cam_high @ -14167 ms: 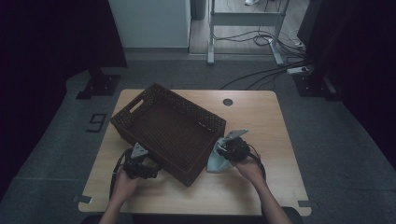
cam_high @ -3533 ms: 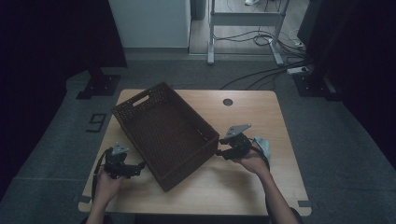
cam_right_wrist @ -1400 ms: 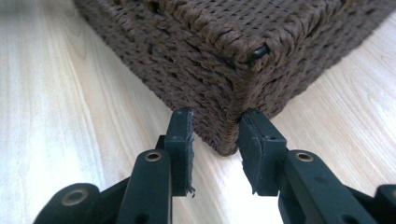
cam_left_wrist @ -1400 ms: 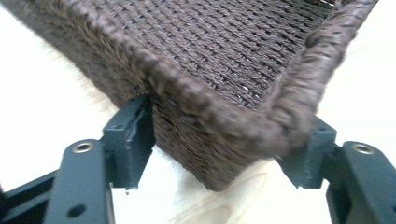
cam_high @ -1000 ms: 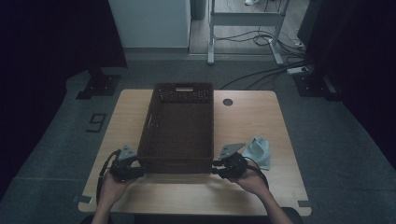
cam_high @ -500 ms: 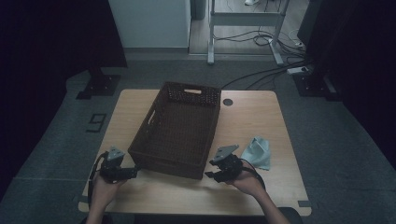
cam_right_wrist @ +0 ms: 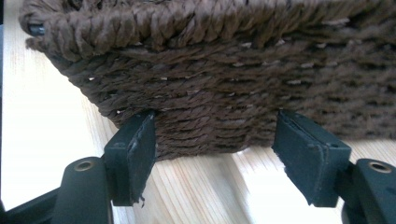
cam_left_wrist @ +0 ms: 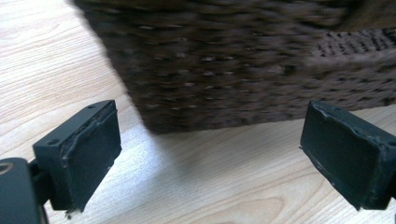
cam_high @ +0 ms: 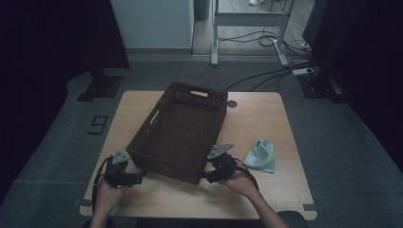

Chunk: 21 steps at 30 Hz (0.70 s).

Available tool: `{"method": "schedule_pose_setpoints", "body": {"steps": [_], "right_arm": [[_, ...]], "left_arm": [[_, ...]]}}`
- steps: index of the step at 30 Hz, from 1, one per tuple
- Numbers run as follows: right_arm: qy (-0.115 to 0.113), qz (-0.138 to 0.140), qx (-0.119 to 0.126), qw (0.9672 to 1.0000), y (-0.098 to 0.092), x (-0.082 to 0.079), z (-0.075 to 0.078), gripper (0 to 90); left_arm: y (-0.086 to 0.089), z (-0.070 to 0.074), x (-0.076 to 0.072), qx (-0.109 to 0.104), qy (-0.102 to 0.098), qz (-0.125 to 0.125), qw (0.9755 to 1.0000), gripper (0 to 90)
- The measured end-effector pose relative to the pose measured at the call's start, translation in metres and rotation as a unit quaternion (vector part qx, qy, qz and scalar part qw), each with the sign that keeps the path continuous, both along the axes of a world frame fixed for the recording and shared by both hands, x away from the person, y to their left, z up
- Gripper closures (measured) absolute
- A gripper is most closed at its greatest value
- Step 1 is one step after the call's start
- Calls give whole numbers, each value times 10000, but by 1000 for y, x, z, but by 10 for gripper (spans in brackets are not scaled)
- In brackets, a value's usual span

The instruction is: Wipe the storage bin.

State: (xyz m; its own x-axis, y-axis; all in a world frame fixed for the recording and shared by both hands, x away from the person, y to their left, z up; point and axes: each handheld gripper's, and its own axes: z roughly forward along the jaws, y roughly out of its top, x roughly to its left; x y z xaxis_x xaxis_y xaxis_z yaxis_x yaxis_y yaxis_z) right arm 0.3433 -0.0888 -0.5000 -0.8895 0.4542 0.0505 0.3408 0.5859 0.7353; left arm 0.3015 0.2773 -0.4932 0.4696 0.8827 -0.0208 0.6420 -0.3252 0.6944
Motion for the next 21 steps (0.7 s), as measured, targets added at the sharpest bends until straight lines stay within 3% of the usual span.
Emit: {"method": "schedule_pose_setpoints", "body": {"steps": [6, 10, 12, 14, 21], "right_arm": [[-29, 179, 15, 9998, 25, -4, -1, 280], [-173, 342, -68, 9992, 46, -8, -3, 259], [-91, 474, -48, 9988, 54, -9, -4, 274], [-203, 538, -98, 9983, 66, -12, -5, 269], [-150, 738, -79, 9971, 75, -12, -5, 297]], "left_arm": [[-4, 1, 0, -5, -18, -121, 9999, 52], [-6, 2, -1, -19, -38, -206, 9998, 56], [-7, 2, -1, -20, -53, -248, 9997, 57], [-8, 2, -1, -7, -57, -264, 9996, 57], [-8, 2, -2, 17, -66, -330, 9994, 62]]}}
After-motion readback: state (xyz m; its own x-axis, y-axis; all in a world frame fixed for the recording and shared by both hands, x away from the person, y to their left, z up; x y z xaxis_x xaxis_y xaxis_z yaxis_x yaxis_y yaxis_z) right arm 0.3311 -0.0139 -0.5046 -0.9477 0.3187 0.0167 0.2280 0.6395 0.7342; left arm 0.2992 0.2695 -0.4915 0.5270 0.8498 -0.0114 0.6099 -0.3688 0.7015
